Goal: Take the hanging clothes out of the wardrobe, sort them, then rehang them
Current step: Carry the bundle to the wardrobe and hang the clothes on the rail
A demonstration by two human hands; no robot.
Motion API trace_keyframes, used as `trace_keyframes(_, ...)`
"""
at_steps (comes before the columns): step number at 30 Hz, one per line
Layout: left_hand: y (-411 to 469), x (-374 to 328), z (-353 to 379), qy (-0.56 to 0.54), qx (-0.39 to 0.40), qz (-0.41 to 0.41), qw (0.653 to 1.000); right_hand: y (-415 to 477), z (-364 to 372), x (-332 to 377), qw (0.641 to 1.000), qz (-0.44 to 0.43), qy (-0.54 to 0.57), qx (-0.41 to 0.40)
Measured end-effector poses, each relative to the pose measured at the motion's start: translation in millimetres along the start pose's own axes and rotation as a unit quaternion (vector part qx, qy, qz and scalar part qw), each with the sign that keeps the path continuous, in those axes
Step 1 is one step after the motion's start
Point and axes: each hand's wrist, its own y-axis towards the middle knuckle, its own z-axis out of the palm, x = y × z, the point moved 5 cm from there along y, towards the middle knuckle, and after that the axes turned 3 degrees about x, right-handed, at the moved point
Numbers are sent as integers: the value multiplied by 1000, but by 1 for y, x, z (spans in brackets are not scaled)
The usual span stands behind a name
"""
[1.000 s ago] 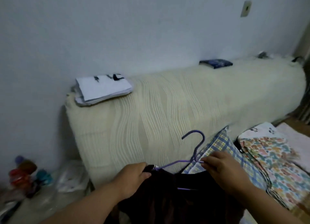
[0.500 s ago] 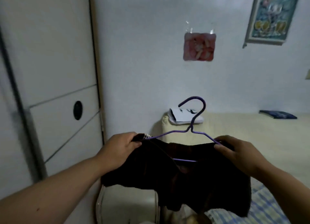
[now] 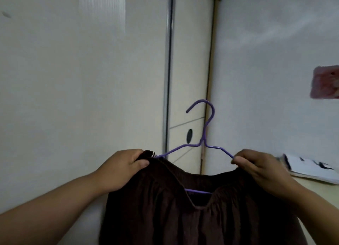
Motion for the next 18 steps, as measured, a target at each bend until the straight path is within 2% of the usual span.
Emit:
trace_keyframes(3,-54,-8,-32,31,-18,-45,998,4,19,34,999,-27,28,22)
trace_keyframes(10,-162,-34,-116,92,-115,-121,982,1,71,151,986,-123,84,78)
trace_keyframes(18,-282,-41,-216,177,-201,-172,948,-23,95,289,944,-262,140,146)
